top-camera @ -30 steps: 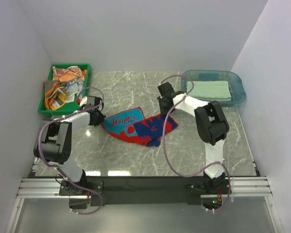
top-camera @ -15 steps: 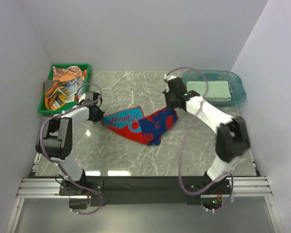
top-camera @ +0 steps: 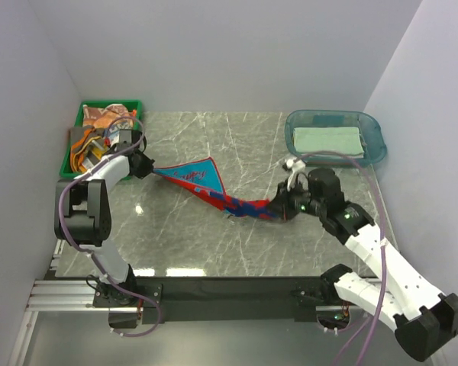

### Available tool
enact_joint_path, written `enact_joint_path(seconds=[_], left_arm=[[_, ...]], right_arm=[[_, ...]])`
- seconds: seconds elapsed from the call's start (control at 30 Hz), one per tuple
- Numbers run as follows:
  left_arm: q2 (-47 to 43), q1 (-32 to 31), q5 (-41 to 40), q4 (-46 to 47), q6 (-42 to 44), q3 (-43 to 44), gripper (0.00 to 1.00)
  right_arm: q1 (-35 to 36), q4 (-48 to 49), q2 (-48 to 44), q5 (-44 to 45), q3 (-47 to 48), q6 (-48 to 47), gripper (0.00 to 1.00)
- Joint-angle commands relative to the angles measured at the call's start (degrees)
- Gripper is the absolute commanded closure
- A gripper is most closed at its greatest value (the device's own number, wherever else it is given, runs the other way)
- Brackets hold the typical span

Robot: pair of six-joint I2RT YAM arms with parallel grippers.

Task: Fold and stack the towels
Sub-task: Flatten out the crumpled towel

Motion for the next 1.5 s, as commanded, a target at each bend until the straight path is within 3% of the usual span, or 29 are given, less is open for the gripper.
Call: enact_joint_path(seconds=[0.0, 0.07, 0.13, 0.2, 0.3, 0.4, 0.43, 0.47, 0.53, 0.57, 0.63, 0.67, 0.77, 0.93, 1.0, 1.13, 1.17, 1.27, 1.47], left_arm=[[-3.94, 1.02, 0.7, 0.48, -0.79, -3.08, 0.99], [-5.69, 2.51, 0.7, 1.0, -0.97, -4.75, 0.99], [-7.36, 2.6, 0.79, 1.97, -1.06, -7.3, 0.99], [-8.33, 2.77, 0.88, 2.32, -0.88, -9.58, 0.99], [-10.18, 2.86, 0.88, 2.85, -0.62, -12.48, 0.99], [-12.11, 2.86, 0.53, 2.59, -0.09, -14.51, 0.94], [-13.51, 2.86, 0.35, 2.24, 0.17, -15.04, 0.92], [-14.48, 2.95, 0.09, 2.15, 0.18, -15.57, 0.86], [-18.07, 2.86, -0.35, 1.54, 0.44, -17.06, 0.77], [-19.48, 2.86, -1.05, 1.1, 0.61, -17.5, 0.6], [-23.95, 2.95, -2.28, -0.21, 1.49, -17.77, 0.45], [-25.55, 2.86, -3.24, -2.14, 1.75, -17.68, 0.3], [-31.61, 2.86, -6.76, -4.61, 3.42, -16.2, 0.17], [-33.49, 0.93, -1.25, -3.65, 8.6, -11.98, 0.22], [-30.85, -4.15, 0.0, -3.82, 9.66, -7.87, 0.29], [-18.03, -13.12, 0.79, -4.26, 10.72, 0.14, 0.38], [-15.83, -16.01, 0.27, -4.35, 10.64, 3.29, 0.46], [-7.39, -19.97, -1.93, -4.36, 10.37, 8.84, 0.56], [7.2, -22.62, -1.93, -4.88, 9.93, 17.2, 0.67]], right_arm=[[0.47, -5.09, -5.43, -14.13, -5.62, 6.49, 0.86], [1.08, -5.53, -8.61, -19.65, -10.45, 10.19, 0.74], [1.52, -7.27, -12.74, -22.05, -14.14, 13.08, 0.73], [1.87, -9.38, -15.81, -22.24, -15.47, 14.24, 0.61], [2.84, -13.26, -18.02, -22.67, -16.18, 14.5, 0.54], [2.93, -14.23, -19.34, -15.41, -14.17, 17.05, 0.47], [2.84, -14.4, -19.08, -7.99, -12.86, 17.58, 0.43], [2.84, -14.75, -18.47, -4.34, -12.06, 18.02, 0.35], [2.84, -10.31, -15.84, -1.6, -11.96, 19.6, 0.33], [2.84, -9.06, -14.61, -0.37, -11.79, 20.91, 0.32], [2.93, -4.68, -10.39, 0.61, -10.83, 22.41, 0.32], [2.84, -3.26, -9.16, 3.22, -10.65, 22.68, 0.32], [2.84, 2.28, -3.45, 7.1, -10.47, 23.47, 0.32], [2.84, 9.31, 6.83, 12.03, -10.73, 24.0, 0.35], [2.75, 11.07, 10.69, 13.96, -10.65, 23.74, 0.37], [2.84, 14.16, 15.8, 15.99, -10.03, 23.82, 0.39], [2.75, 14.33, 17.03, 16.26, -9.94, 23.65, 0.4], [2.84, 14.86, 18.35, 17.22, -9.68, 23.38, 0.41], [2.75, 16.09, 21.25, 15.65, -9.77, 23.12, 0.41]])
